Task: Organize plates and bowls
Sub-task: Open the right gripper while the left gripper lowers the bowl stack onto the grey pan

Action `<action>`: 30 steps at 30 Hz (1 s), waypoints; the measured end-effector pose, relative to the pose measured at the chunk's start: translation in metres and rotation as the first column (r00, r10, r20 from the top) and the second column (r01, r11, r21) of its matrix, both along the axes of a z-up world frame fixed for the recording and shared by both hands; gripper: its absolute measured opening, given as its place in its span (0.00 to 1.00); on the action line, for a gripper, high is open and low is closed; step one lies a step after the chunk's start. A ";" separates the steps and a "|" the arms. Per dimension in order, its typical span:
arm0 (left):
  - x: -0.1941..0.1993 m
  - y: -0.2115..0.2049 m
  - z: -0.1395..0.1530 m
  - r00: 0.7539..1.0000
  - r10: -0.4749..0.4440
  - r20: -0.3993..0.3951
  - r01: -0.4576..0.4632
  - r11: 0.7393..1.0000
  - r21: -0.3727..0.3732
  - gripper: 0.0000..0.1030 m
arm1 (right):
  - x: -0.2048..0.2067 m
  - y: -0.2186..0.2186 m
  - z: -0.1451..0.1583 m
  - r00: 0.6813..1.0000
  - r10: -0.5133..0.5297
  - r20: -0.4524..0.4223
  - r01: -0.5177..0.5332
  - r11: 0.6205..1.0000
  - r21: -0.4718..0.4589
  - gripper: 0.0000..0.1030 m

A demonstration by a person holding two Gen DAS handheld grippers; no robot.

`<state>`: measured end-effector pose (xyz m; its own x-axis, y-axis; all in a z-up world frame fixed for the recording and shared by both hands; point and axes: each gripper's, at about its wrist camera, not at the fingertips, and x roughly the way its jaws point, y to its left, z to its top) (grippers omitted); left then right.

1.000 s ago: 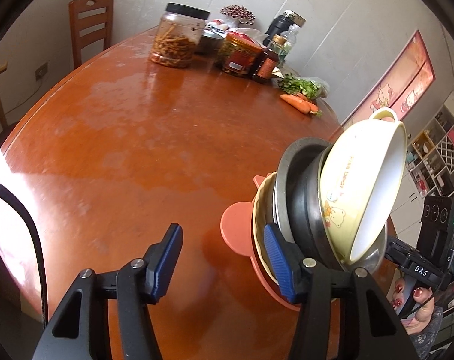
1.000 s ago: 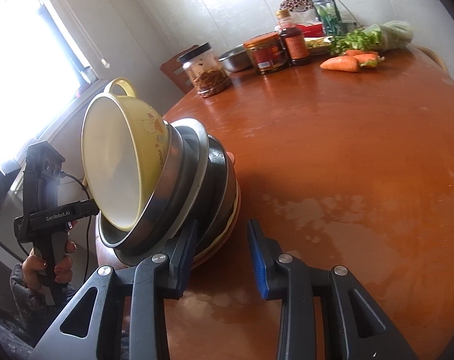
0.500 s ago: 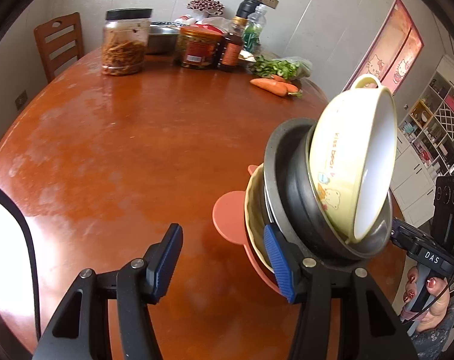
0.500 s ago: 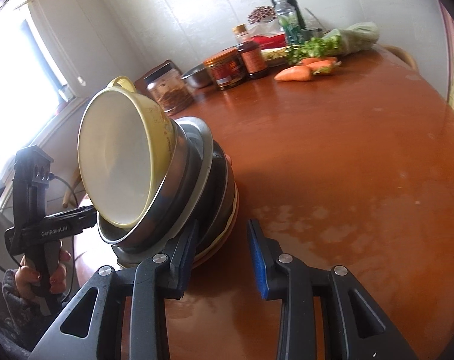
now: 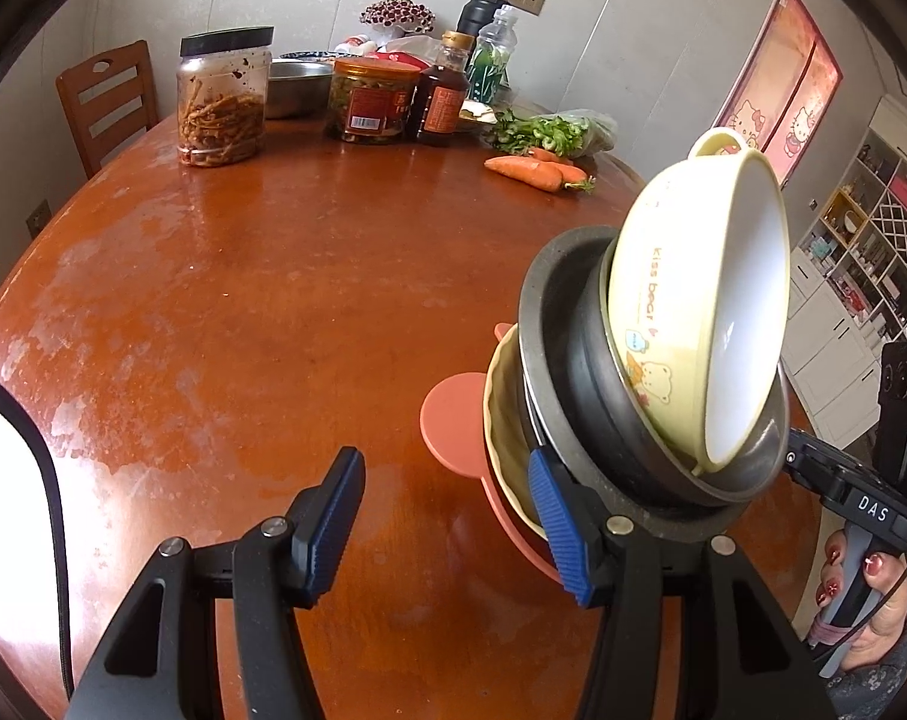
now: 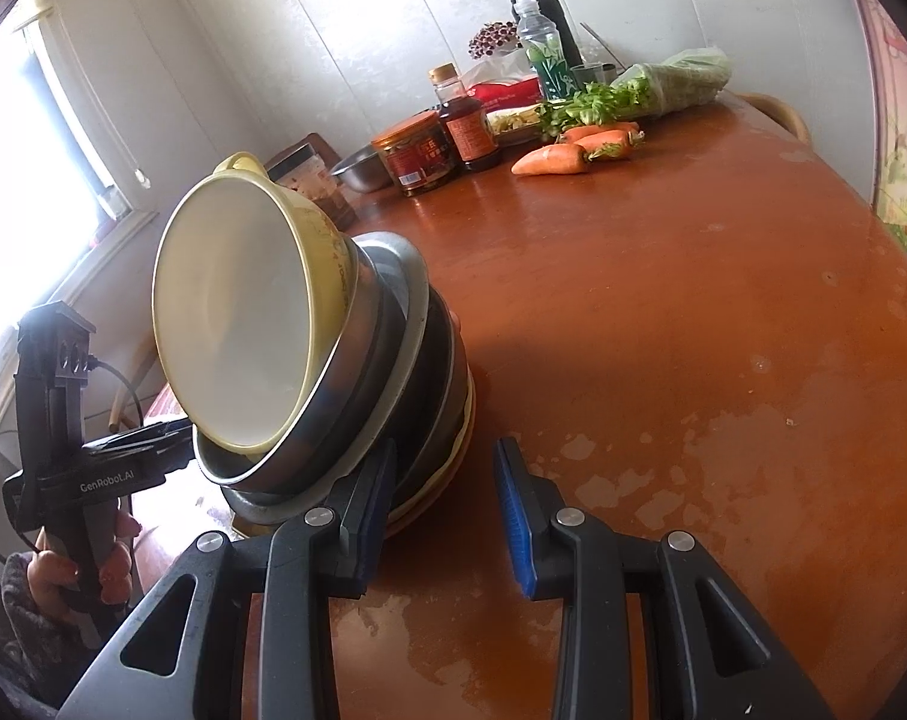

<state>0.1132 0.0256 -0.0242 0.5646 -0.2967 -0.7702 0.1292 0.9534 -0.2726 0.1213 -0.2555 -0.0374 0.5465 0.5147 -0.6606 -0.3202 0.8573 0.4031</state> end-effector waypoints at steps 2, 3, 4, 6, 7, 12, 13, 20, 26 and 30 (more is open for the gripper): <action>-0.001 -0.001 0.000 1.000 0.011 0.006 -0.011 1.000 0.024 0.58 | -0.001 0.001 0.001 1.000 -0.003 0.000 0.003 1.000 -0.003 0.35; -0.002 -0.001 0.000 1.000 0.015 0.009 -0.016 0.999 0.034 0.58 | -0.001 0.001 0.001 1.000 -0.005 0.000 0.005 1.000 -0.005 0.35; -0.003 -0.002 0.000 1.000 0.019 0.011 -0.019 0.999 0.043 0.58 | -0.001 0.002 0.001 1.000 -0.009 0.001 0.009 1.000 -0.008 0.35; -0.004 0.000 -0.001 0.999 0.030 0.013 -0.030 0.998 0.051 0.61 | 0.000 0.003 0.001 1.000 -0.015 0.004 0.015 1.000 -0.017 0.35; -0.005 0.000 -0.001 0.999 0.037 0.015 -0.038 0.998 0.052 0.63 | 0.000 0.003 0.002 1.000 -0.018 0.004 0.018 1.000 -0.018 0.35; -0.015 0.000 0.005 0.998 0.051 0.037 -0.054 0.995 0.079 0.65 | -0.003 0.005 0.003 0.999 -0.039 0.013 0.039 0.999 -0.038 0.37; -0.017 0.000 0.006 0.998 0.053 0.041 -0.057 0.995 0.084 0.65 | -0.004 0.005 0.004 0.999 -0.042 0.020 0.043 0.998 -0.049 0.40; -0.036 0.003 0.016 0.991 0.101 0.085 -0.111 0.986 0.123 0.66 | -0.027 -0.002 0.024 0.987 -0.108 0.120 0.122 0.986 -0.111 0.55; -0.060 0.003 0.026 0.982 0.139 0.130 -0.157 0.978 0.139 0.67 | -0.061 0.011 0.047 0.962 -0.104 0.254 0.151 0.973 -0.173 0.72; -0.077 -0.005 0.034 0.977 0.134 0.167 -0.157 0.978 0.139 0.70 | -0.082 0.026 0.051 0.952 -0.070 0.297 0.137 0.968 -0.211 0.74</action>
<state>0.0357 0.0209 0.0098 0.7098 -0.0901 -0.6986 0.0156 0.9936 -0.1123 0.0394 -0.2292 0.0139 0.7709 0.3003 -0.5617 -0.2972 0.9496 0.0998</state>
